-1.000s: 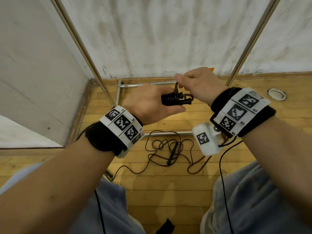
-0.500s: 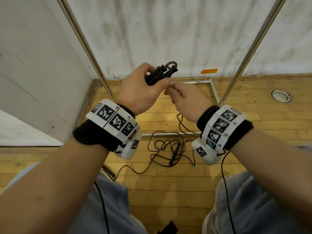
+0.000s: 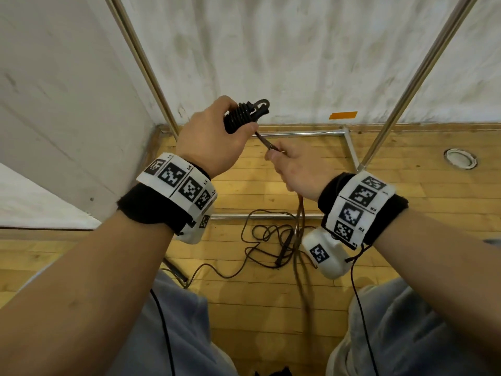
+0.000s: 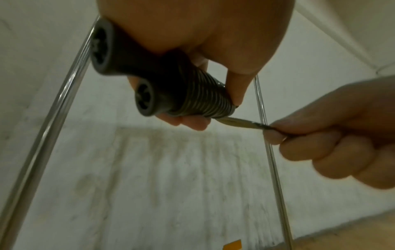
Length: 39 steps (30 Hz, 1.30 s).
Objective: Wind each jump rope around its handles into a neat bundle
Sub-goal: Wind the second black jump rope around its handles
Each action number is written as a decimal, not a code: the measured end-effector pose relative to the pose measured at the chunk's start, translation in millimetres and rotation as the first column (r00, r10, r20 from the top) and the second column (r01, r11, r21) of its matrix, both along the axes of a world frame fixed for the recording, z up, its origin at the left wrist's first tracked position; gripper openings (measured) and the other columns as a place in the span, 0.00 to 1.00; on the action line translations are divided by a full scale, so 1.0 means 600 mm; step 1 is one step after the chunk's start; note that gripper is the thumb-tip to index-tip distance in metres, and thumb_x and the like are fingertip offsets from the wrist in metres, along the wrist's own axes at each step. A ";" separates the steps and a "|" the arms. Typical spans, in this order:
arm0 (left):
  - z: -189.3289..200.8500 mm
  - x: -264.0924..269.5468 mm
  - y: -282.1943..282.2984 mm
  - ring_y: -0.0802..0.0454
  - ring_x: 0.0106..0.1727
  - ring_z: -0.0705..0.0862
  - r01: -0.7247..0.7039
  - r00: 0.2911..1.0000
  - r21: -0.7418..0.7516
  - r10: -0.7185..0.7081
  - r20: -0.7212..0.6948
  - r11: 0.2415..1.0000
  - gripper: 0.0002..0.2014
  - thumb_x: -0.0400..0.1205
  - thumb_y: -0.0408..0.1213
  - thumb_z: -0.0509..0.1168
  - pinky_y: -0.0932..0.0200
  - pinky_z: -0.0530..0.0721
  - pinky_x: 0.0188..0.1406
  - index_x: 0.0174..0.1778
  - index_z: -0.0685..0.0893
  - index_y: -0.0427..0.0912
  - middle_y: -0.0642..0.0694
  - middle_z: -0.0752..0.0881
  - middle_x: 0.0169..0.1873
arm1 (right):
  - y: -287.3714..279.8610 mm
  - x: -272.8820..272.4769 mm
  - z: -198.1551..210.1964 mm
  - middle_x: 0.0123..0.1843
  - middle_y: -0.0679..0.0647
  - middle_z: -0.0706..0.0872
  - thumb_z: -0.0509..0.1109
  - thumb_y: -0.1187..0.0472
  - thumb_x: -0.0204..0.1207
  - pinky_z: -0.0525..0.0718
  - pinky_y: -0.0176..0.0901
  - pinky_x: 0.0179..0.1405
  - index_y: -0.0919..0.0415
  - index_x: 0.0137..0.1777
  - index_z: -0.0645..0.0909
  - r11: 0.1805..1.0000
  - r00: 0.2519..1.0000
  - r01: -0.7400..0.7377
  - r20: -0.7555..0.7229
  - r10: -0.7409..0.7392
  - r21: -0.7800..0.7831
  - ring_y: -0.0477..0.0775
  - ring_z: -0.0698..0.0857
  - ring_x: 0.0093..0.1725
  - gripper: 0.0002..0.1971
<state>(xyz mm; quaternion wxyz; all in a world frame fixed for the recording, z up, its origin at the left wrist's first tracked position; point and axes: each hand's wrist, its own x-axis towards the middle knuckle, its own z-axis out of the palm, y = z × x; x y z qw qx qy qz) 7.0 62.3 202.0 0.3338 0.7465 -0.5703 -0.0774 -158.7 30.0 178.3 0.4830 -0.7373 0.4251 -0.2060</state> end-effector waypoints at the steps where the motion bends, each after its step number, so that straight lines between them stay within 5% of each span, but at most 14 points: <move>1: -0.006 0.003 -0.001 0.49 0.42 0.85 0.003 0.998 0.026 -0.005 0.056 1.000 0.19 0.76 0.59 0.65 0.53 0.84 0.39 0.56 0.78 0.53 0.52 0.86 0.43 | 0.001 -0.001 -0.002 0.30 0.46 0.72 0.57 0.56 0.85 0.66 0.38 0.28 0.55 0.46 0.76 0.992 0.996 -0.036 -0.089 0.025 -0.121 0.46 0.71 0.28 0.08; 7: -0.032 0.017 -0.002 0.48 0.42 0.83 -0.002 0.959 0.176 -0.048 0.280 0.984 0.21 0.79 0.61 0.62 0.53 0.83 0.38 0.62 0.79 0.54 0.50 0.87 0.44 | 0.001 -0.014 0.006 0.31 0.44 0.74 0.57 0.54 0.84 0.61 0.36 0.26 0.50 0.37 0.71 0.902 0.906 -0.252 -0.412 0.093 -0.350 0.41 0.71 0.30 0.13; 12: -0.039 0.003 0.000 0.52 0.40 0.82 0.071 0.916 0.354 -0.201 0.347 0.933 0.18 0.80 0.61 0.60 0.57 0.78 0.33 0.61 0.79 0.58 0.53 0.85 0.43 | 0.005 -0.030 0.018 0.31 0.42 0.72 0.55 0.50 0.85 0.61 0.38 0.25 0.49 0.43 0.73 0.807 0.844 -0.359 -0.533 0.065 -0.469 0.41 0.70 0.30 0.10; 16: -0.036 -0.021 0.005 0.66 0.30 0.71 0.202 0.872 0.409 -0.354 0.339 0.890 0.15 0.82 0.58 0.59 0.62 0.64 0.24 0.58 0.78 0.56 0.62 0.74 0.30 | -0.012 -0.040 0.034 0.32 0.41 0.74 0.55 0.51 0.84 0.64 0.39 0.28 0.48 0.41 0.74 0.782 0.892 -0.317 -0.449 0.053 -0.537 0.43 0.73 0.33 0.11; 22: -0.025 -0.040 0.020 0.59 0.35 0.77 0.375 0.826 0.380 -0.491 0.277 0.846 0.22 0.76 0.61 0.63 0.65 0.71 0.30 0.65 0.77 0.60 0.61 0.82 0.37 | -0.020 -0.047 0.038 0.32 0.40 0.77 0.60 0.52 0.82 0.69 0.36 0.33 0.52 0.42 0.80 0.831 0.950 -0.238 -0.297 0.092 -0.502 0.42 0.75 0.34 0.11; 25: -0.020 -0.047 0.026 0.59 0.38 0.77 0.389 0.833 0.331 -0.482 0.272 0.859 0.29 0.69 0.72 0.61 0.64 0.72 0.32 0.63 0.79 0.63 0.64 0.80 0.35 | -0.018 -0.046 0.040 0.32 0.40 0.77 0.61 0.52 0.82 0.68 0.33 0.33 0.53 0.43 0.82 0.857 0.964 -0.208 -0.245 0.099 -0.472 0.40 0.75 0.34 0.11; 29: -0.022 -0.053 0.028 0.60 0.36 0.78 0.386 0.852 0.298 -0.461 0.247 0.873 0.26 0.70 0.68 0.65 0.67 0.75 0.31 0.59 0.83 0.60 0.66 0.78 0.29 | -0.016 -0.040 0.040 0.30 0.41 0.78 0.64 0.50 0.80 0.66 0.29 0.29 0.50 0.39 0.83 0.889 0.972 -0.169 -0.220 0.080 -0.424 0.39 0.76 0.31 0.11; 35: -0.016 -0.055 0.034 0.64 0.31 0.78 0.377 0.907 0.244 -0.410 0.100 0.893 0.19 0.67 0.66 0.69 0.62 0.72 0.29 0.45 0.85 0.58 0.62 0.79 0.26 | -0.035 -0.046 0.043 0.19 0.37 0.77 0.73 0.48 0.72 0.69 0.21 0.20 0.48 0.31 0.84 0.982 0.999 -0.005 0.039 0.013 -0.189 0.36 0.74 0.20 0.10; 39: -0.002 -0.062 0.044 0.63 0.31 0.80 0.405 0.914 0.146 -0.397 -0.081 0.902 0.12 0.65 0.65 0.67 0.64 0.72 0.28 0.36 0.77 0.64 0.61 0.80 0.27 | -0.043 -0.046 0.038 0.28 0.48 0.83 0.74 0.49 0.65 0.80 0.36 0.27 0.56 0.36 0.85 0.985 0.931 -0.062 0.366 0.000 0.158 0.46 0.81 0.28 0.10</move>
